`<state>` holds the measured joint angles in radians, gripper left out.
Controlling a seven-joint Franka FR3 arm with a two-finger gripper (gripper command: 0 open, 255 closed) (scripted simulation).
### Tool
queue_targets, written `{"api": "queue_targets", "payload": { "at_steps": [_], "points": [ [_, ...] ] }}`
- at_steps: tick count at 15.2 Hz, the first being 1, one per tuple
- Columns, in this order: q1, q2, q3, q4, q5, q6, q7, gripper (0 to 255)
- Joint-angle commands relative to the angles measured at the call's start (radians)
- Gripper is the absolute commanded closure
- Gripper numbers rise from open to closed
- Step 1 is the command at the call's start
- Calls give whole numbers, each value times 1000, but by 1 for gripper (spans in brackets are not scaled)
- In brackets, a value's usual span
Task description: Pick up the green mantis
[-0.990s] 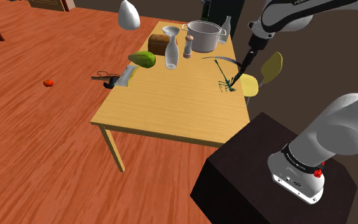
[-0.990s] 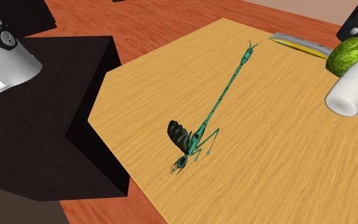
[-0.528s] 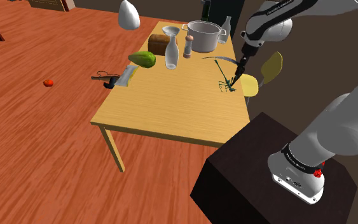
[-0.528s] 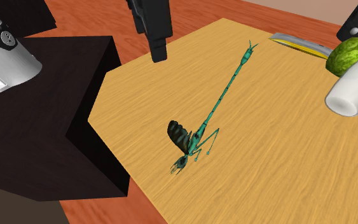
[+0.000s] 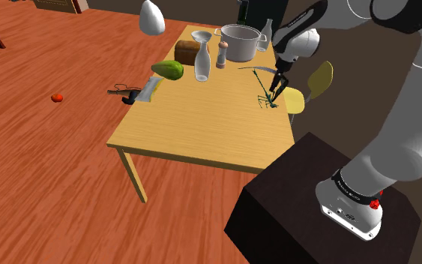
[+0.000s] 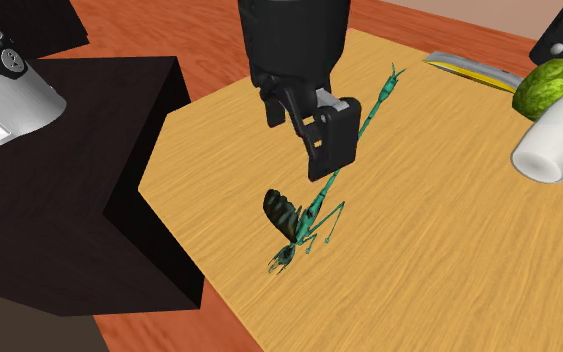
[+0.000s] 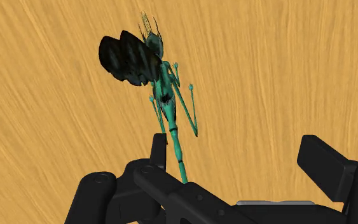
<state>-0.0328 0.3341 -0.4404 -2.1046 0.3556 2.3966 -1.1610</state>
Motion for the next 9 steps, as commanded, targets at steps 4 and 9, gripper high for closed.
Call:
{"api": "queue_targets", "payload": {
  "at_steps": [4, 9],
  "points": [
    [-83, 189, 62, 169, 90, -2, -121, 0],
    [-100, 240, 84, 174, 121, 41, -145, 0]
  ]
}}
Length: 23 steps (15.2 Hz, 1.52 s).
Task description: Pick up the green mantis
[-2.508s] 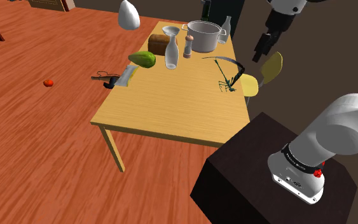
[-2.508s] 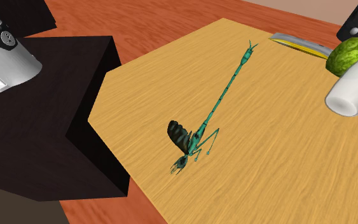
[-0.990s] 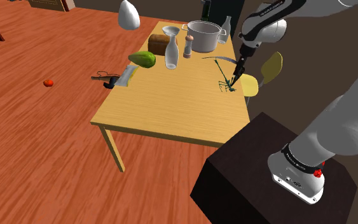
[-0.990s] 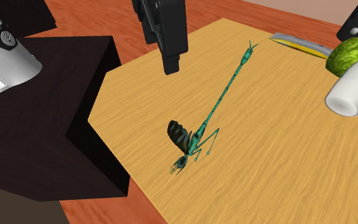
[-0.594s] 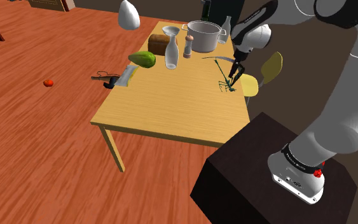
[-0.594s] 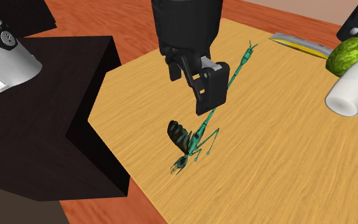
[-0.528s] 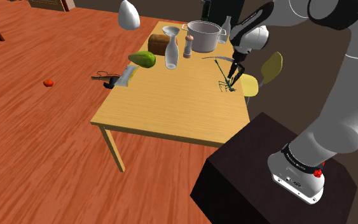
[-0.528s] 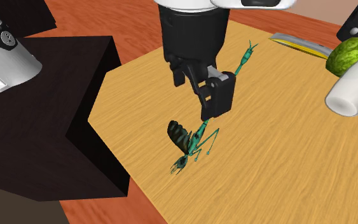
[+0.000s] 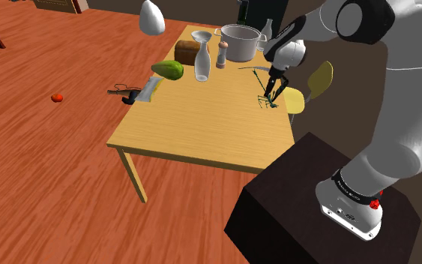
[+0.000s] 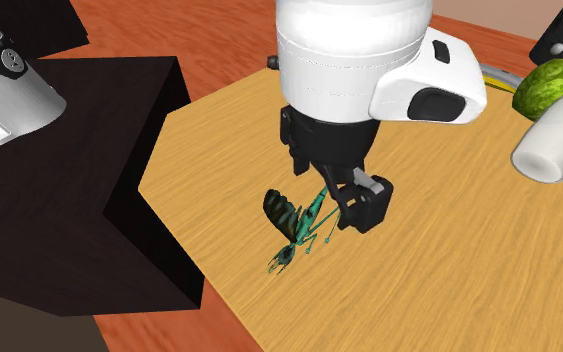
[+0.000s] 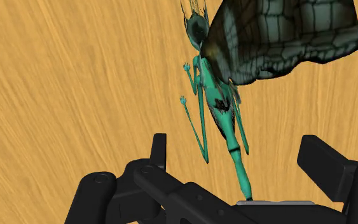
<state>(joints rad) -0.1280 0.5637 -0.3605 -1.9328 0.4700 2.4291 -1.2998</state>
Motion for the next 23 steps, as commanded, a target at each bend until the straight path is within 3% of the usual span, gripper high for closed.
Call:
{"api": "queue_targets", "payload": {
  "at_steps": [1, 4, 5, 14, 23],
  "points": [
    [-8, 21, 9, 4, 12, 16, -11, 0],
    [-13, 37, 17, 7, 22, 29, -19, 0],
    [-14, 40, 17, 8, 23, 30, -19, 255],
    [-13, 37, 16, 7, 22, 29, -19, 255],
    [16, -54, -24, -4, -33, -47, 24, 255]
  ]
}}
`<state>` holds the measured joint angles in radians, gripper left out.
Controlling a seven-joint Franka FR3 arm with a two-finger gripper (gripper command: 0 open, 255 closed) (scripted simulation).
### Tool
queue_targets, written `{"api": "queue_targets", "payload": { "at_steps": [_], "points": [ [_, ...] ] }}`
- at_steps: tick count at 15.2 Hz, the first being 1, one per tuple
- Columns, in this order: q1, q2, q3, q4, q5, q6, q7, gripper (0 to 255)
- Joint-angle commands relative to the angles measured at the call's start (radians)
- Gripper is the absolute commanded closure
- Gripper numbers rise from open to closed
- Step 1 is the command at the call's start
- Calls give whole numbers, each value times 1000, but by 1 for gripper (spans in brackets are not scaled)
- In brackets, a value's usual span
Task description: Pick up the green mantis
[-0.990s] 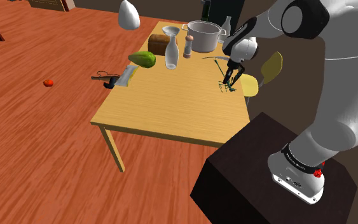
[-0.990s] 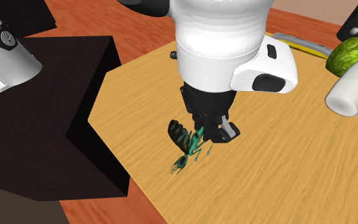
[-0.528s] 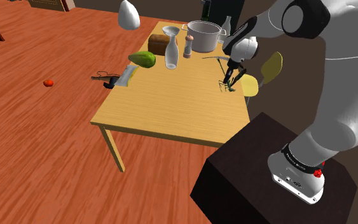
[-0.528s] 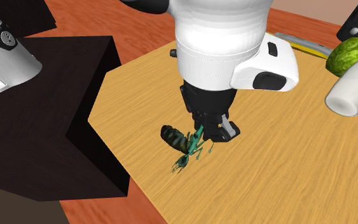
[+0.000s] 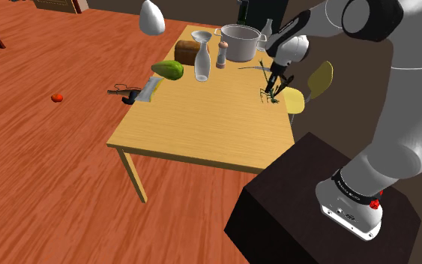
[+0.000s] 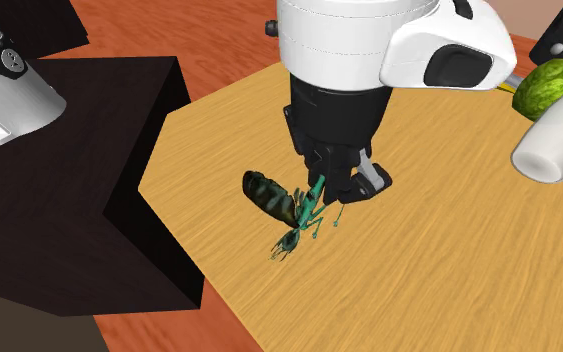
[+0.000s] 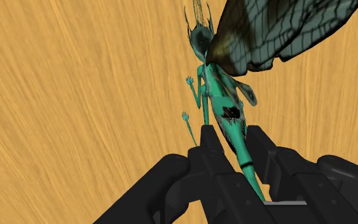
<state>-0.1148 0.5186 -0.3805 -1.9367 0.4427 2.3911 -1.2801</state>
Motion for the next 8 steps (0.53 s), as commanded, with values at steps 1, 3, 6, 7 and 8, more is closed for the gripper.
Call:
{"api": "queue_targets", "payload": {
  "at_steps": [1, 3, 6, 7, 8],
  "points": [
    [6, -19, -8, 0, -12, -18, 10, 255],
    [11, -38, -16, 1, -25, -36, 19, 255],
    [19, -66, -28, 3, -44, -63, 34, 255],
    [19, -67, -28, 4, -45, -65, 35, 255],
    [19, -67, -28, 4, -45, -65, 35, 255]
  ]
}}
